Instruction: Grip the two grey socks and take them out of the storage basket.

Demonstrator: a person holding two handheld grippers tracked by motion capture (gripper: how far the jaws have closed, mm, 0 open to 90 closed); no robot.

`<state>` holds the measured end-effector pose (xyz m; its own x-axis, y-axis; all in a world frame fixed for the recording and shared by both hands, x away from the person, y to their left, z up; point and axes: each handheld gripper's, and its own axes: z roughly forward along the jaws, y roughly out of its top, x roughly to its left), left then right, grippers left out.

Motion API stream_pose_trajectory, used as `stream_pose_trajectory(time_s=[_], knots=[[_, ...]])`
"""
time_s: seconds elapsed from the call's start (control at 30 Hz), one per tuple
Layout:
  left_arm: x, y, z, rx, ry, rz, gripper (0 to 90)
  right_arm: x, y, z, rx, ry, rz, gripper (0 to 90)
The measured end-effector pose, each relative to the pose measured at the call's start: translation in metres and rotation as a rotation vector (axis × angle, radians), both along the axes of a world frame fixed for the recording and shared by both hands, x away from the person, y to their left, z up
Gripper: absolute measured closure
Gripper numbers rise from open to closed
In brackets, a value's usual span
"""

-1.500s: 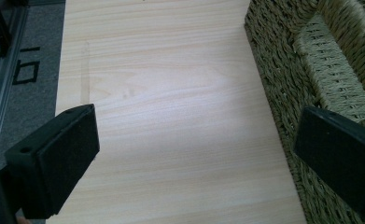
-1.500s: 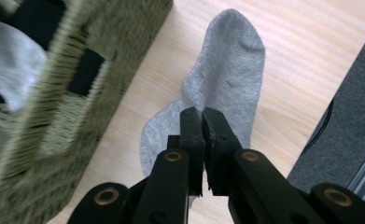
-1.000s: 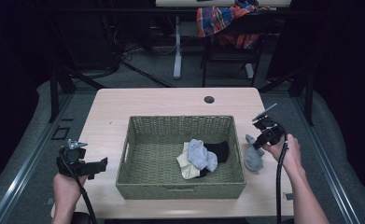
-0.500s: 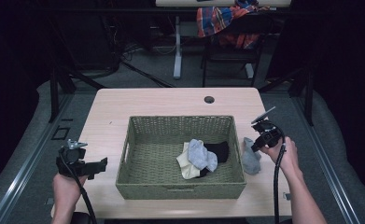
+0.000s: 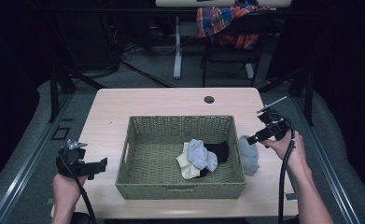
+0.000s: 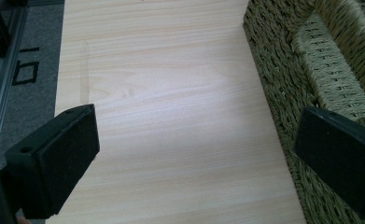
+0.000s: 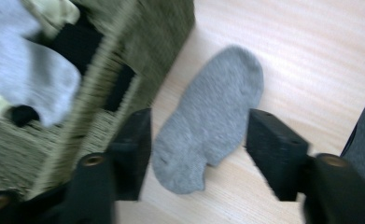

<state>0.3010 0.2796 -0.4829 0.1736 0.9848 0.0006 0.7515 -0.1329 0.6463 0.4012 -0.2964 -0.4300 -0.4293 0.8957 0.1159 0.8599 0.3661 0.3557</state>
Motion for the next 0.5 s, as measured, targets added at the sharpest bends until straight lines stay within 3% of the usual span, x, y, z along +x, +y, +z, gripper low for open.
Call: stream_pose_trajectory(time_s=[0.23, 0.5], knots=[[0.000, 0.000, 0.000, 0.000, 0.000, 0.002, 0.5, -0.005, 0.026, 0.036, 0.019, -0.043, 0.085, 16.1], [0.000, 0.001, 0.000, -0.004, 0.002, 0.003, 0.5, -0.001, 0.055, 0.052, 0.048, -0.055, 0.163, 7.1]])
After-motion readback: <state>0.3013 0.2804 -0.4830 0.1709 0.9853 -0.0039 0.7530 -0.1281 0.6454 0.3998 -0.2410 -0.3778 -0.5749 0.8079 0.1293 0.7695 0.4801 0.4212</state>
